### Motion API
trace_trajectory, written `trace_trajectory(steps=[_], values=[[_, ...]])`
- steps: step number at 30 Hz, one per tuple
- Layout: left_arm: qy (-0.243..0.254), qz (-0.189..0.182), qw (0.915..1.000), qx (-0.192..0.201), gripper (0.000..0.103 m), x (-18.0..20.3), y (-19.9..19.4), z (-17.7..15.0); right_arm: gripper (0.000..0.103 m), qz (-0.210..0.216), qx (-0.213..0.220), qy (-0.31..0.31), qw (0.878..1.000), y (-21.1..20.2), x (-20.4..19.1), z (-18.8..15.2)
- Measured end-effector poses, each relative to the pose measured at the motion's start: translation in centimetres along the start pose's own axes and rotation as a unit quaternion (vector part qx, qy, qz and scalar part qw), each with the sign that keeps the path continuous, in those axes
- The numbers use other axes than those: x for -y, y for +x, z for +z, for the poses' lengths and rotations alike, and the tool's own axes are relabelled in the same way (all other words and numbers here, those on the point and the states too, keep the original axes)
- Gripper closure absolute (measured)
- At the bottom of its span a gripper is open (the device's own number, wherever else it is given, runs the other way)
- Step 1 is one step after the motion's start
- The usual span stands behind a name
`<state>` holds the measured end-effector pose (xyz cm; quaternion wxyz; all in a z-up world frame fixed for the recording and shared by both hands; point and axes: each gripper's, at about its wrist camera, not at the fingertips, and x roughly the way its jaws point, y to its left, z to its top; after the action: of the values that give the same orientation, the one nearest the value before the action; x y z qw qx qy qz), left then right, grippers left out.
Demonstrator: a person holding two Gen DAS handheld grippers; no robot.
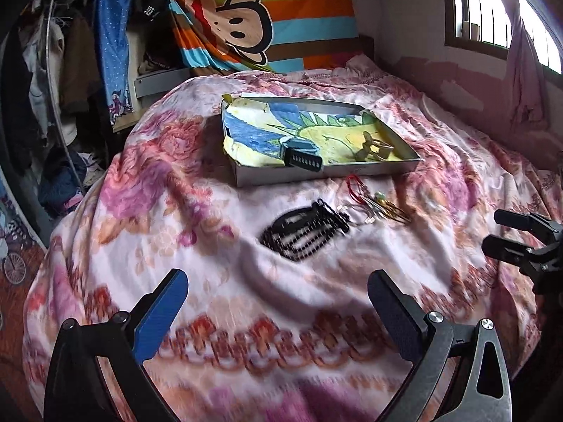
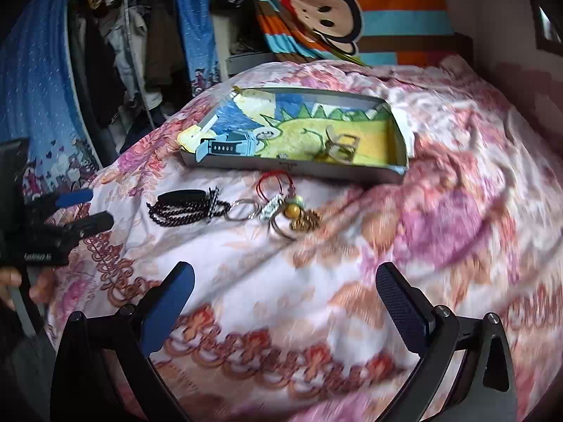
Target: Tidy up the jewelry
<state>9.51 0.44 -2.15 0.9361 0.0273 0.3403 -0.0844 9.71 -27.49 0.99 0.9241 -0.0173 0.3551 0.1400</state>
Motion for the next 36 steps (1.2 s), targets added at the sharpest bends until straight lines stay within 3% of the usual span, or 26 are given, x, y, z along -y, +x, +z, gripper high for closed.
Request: trace_trajectory(steps=[6, 11, 16, 23, 30, 36], values=[[-0.002, -0.017, 0.9998, -0.009, 0.0, -1.1, 2.7, 1.9, 0.008, 0.012, -0.013, -0.004, 1.0, 2.9, 0.7, 1.6], [0.012, -0.052, 0.9984, -0.016, 0.006, -0.7, 5.2, 3.0, 0.032, 0.02, -0.031, -0.003, 0.999, 5.4, 0.9, 2.1], [0.033, -0.052, 0.9971, -0.044, 0.028, -0.4, 7.5, 3.2, 0.045, 0.036, -0.048, -0.025, 0.998, 7.2, -0.1, 2.3], [0.016, -0.065, 0.9961, -0.058, 0.041, -1.3, 8.5, 3.4, 0.053, 0.047, -0.076, -0.04, 0.995, 9.5, -1.1, 2.3], [0.026, -0.075, 0.9939, -0.076, 0.065, -0.7, 9.4, 3.4, 0.067, 0.05, -0.094, -0.039, 0.994, 11.1, -1.1, 2.4], [0.014, -0.081, 0.9939, -0.074, 0.084, -1.0, 9.3, 3.4, 0.09, 0.051, -0.101, -0.034, 0.993, 11.6, -1.0, 2.2]])
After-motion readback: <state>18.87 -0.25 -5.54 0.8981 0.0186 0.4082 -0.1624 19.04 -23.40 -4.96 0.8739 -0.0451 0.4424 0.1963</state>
